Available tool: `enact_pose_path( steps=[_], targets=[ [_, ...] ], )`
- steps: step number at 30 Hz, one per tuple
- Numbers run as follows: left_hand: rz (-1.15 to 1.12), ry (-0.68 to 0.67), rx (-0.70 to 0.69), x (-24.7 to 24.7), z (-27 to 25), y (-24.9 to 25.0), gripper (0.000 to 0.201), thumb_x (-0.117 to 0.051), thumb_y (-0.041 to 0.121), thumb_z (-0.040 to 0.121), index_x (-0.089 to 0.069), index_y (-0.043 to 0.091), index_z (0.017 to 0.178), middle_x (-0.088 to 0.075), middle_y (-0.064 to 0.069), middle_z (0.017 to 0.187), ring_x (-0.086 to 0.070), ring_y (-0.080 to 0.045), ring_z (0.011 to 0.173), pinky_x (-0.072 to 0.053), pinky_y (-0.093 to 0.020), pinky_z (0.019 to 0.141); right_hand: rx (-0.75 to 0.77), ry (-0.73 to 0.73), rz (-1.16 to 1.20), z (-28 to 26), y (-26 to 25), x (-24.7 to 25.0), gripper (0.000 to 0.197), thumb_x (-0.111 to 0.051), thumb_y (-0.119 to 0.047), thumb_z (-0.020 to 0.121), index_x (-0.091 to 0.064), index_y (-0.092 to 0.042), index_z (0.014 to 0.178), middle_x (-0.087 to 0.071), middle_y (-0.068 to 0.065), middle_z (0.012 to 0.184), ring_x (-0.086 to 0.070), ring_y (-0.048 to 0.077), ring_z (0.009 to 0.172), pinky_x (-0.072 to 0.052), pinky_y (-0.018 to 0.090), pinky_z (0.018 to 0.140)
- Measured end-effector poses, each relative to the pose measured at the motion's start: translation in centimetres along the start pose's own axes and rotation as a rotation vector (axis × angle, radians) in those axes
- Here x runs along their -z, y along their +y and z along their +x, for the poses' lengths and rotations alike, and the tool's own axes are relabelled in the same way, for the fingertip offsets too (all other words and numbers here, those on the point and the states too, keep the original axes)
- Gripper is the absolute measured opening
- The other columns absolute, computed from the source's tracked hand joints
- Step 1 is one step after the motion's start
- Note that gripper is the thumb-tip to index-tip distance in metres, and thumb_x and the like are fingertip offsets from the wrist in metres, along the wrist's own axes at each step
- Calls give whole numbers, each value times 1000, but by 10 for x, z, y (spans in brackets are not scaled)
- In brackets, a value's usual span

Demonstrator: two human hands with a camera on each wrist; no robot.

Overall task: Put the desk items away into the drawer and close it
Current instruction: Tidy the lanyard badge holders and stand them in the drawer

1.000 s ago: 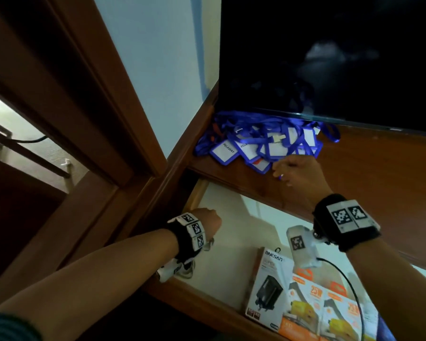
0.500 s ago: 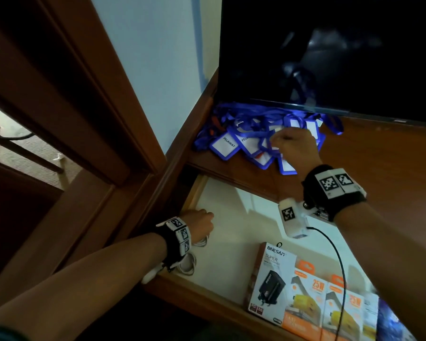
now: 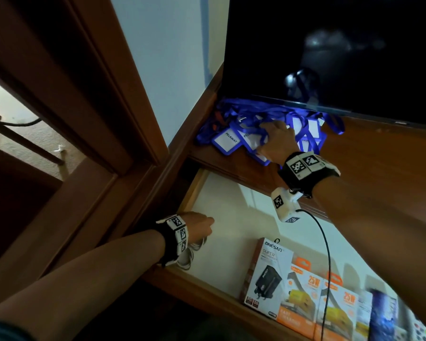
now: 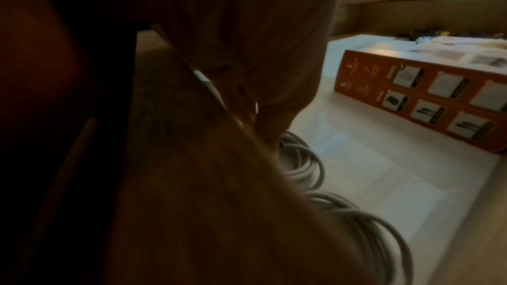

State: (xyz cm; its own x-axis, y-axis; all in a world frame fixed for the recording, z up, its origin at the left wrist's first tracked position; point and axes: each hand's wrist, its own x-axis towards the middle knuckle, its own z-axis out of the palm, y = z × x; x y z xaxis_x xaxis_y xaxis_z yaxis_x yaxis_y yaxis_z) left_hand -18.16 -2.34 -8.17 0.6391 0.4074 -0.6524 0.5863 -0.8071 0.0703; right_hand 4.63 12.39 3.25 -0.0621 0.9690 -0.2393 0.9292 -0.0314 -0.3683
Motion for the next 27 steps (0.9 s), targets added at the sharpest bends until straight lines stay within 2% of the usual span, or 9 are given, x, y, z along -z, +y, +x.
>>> enact_pose_path(
  steps=[3,7,10,13,17,19,22,25,27],
  targets=[
    [-52,4,53,7,-9,0,25,-49,11,92,-56,4,115,-50,-15,121,-53,-34,108,-44,-40,82,39,42,-29,0,-2,1,56,-71,-15,76,-53,-15,129,-36,14,138,-36,39,125,-30,36,104],
    [-161,24,81,18,-16,4,27,-55,4,86,-56,6,112,-49,-12,118,-53,-31,104,-43,-37,76,69,85,20,-2,-5,5,29,-66,-3,78,-65,-2,106,-41,20,125,-48,40,109,-43,44,96],
    [-215,36,96,27,-19,7,38,-55,2,84,-54,7,122,-48,-12,122,-51,-30,108,-47,-40,83,71,117,49,-4,-4,5,24,-59,0,81,-63,0,105,-42,21,124,-52,41,106,-45,45,94],
    [-371,94,119,44,-23,5,44,-56,11,89,-50,12,132,-46,-9,130,-47,-27,119,-43,-38,95,59,104,43,-5,-2,3,34,-63,-2,80,-56,0,113,-44,21,125,-51,41,110,-44,41,92],
    [-646,396,192,82,-30,-6,39,-61,27,89,-58,17,127,-52,-3,130,-46,-18,123,-35,-28,103,49,56,12,-8,0,9,49,-73,-13,75,-52,-2,118,-52,22,122,-49,38,115,-44,41,91],
    [-718,584,205,102,-34,-12,33,-65,24,87,-65,14,118,-59,-4,121,-53,-18,115,-37,-26,100,49,49,7,-9,2,12,43,-67,-7,76,-54,0,117,-56,23,120,-50,37,113,-45,40,89],
    [-890,852,203,124,-35,-22,24,-72,14,80,-71,10,104,-66,-6,104,-63,-16,94,-48,-24,88,44,66,46,-9,6,17,25,-62,-7,83,-64,1,107,-63,22,112,-56,35,107,-43,34,84],
    [-947,979,241,146,-33,-30,22,-72,13,81,-71,13,103,-64,-3,101,-61,-13,89,-45,-17,77,34,182,190,-10,7,37,16,-60,-12,89,-69,1,84,-65,21,84,-59,30,82,-37,29,68],
    [-938,1051,253,161,-30,-34,25,-72,13,81,-69,14,105,-60,-3,106,-59,-15,91,-45,-21,80,33,274,311,-13,4,56,23,-55,-12,92,-62,-2,73,-61,16,70,-56,25,62,-40,30,59]
  ],
)
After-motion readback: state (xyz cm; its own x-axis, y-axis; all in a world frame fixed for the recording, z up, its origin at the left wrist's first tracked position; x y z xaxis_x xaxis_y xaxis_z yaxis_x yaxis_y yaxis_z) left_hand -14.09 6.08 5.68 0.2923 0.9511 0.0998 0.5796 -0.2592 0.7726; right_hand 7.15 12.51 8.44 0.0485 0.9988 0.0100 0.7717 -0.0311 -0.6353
